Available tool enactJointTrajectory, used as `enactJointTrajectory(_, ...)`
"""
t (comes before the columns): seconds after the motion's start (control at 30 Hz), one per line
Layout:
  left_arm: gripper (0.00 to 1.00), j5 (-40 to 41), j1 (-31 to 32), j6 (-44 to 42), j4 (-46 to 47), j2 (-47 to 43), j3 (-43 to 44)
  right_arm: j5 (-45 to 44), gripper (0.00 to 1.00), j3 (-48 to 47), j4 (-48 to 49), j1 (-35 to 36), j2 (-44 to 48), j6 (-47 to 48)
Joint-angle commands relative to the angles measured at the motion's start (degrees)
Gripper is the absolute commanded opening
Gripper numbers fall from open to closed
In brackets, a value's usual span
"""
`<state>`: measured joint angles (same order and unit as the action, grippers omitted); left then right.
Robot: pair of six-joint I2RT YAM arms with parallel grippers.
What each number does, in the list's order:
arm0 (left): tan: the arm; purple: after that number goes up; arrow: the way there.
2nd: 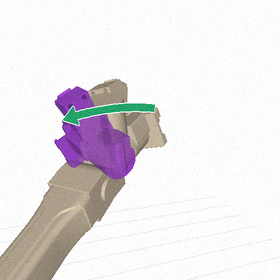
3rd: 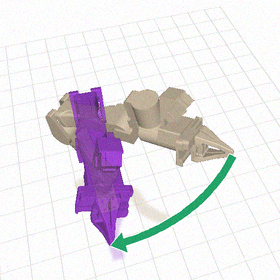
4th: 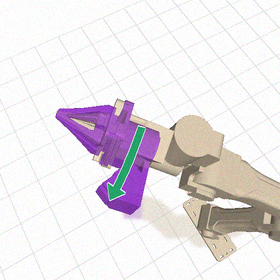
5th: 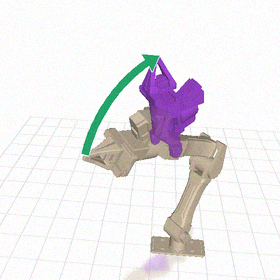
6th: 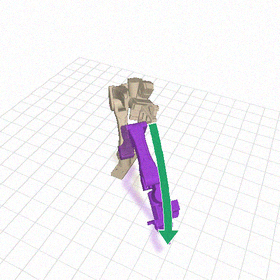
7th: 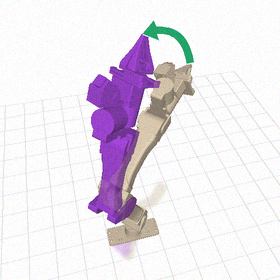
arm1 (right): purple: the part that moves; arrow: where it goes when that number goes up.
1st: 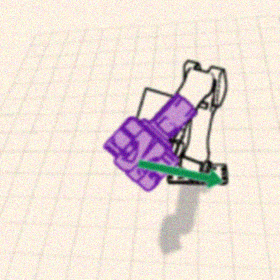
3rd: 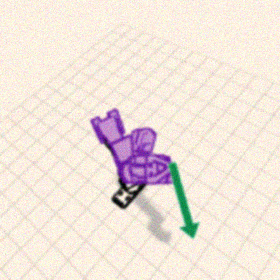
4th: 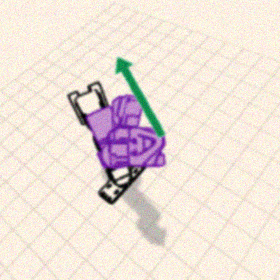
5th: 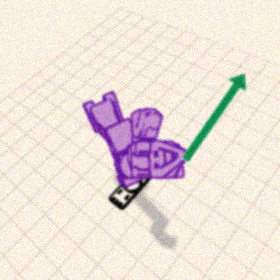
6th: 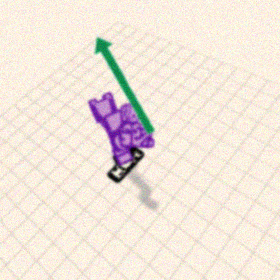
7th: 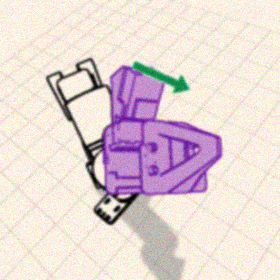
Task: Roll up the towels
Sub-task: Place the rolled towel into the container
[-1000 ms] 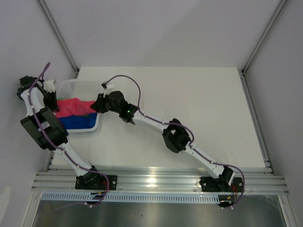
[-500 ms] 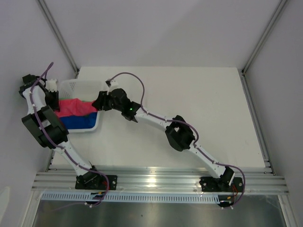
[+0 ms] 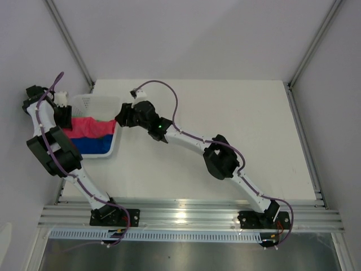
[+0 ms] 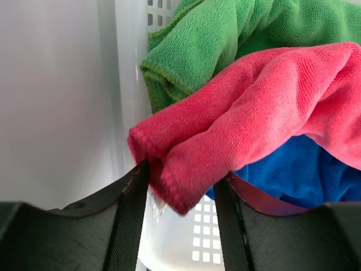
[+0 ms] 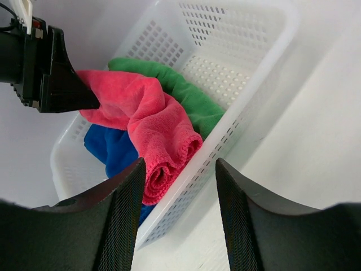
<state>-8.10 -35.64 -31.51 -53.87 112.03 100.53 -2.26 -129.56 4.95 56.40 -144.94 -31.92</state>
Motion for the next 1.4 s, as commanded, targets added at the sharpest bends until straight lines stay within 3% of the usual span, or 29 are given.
enactJointTrajectory(0.0, 0.53, -1.2, 0.2, 0.0, -1.2, -5.4, 1.8, -0.5, 0.56, -1.2, 1.5, -0.2, 4.1, 1.9)
enactJointTrajectory(0.1, 0.54, -1.8, 0.7, -0.3, -1.2, -6.4, 0.7, 0.3, 0.55, -1.0, 1.5, -0.2, 4.2, 2.0)
enactJointTrajectory(0.3, 0.52, 5.8, 2.4, -0.5, 5.2, -9.0, -4.4, 1.6, 0.54, -0.7, 1.3, -0.2, 4.8, 2.3)
enactJointTrajectory(0.4, 0.53, 11.2, 2.9, -1.2, 11.7, -12.8, -9.9, 3.4, 0.54, -0.1, 1.6, -0.3, 5.0, 2.2)
enactJointTrajectory(0.63, 0.51, 13.4, 4.5, -1.0, 19.8, -25.1, -23.6, 3.8, 0.52, 2.8, 1.3, -0.2, 7.0, 3.4)
enactJointTrajectory(0.73, 0.42, 12.0, 7.1, 0.0, 22.4, -32.6, -28.1, 2.8, 0.5, 6.7, 1.6, -0.2, 9.7, 3.8)
enactJointTrajectory(0.8, 0.28, 8.8, 9.7, 0.7, 21.4, -36.3, -29.2, 2.4, 0.48, 10.8, 2.1, -0.8, 11.5, 3.6)
enactJointTrajectory(0.87, 0.19, 6.1, 14.4, 0.9, 18.4, -35.5, -29.3, 2.3, 0.45, 13.8, 2.9, -1.1, 14.4, 3.4)
enactJointTrajectory(0.9, 0.09, 5.7, 15.6, 1.4, 15.7, -32.2, -29.0, 2.3, 0.45, 17.0, 3.2, -1.5, 15.6, 3.7)
enactJointTrajectory(0.97, 0.01, 5.4, 17.6, 2.9, 14.2, -27.3, -27.1, 2.1, 0.44, 21.1, 3.9, -1.7, 19.7, 4.6)
enactJointTrajectory(1.03, 0.01, 5.5, 17.7, 4.5, 12.6, -20.4, -23.8, 0.2, 0.44, 28.1, 5.9, -2.3, 24.2, 4.6)
enactJointTrajectory(1.2, 0.01, 3.7, 18.8, 5.9, 11.4, -12.8, -20.3, -2.6, 0.44, 41.2, 9.3, -3.5, 33.0, 3.5)
enactJointTrajectory(1.37, 0.01, 3.4, 22.1, 7.0, 13.2, -8.0, -17.6, -4.7, 0.44, 46.8, 9.2, -3.8, 35.8, 4.7)
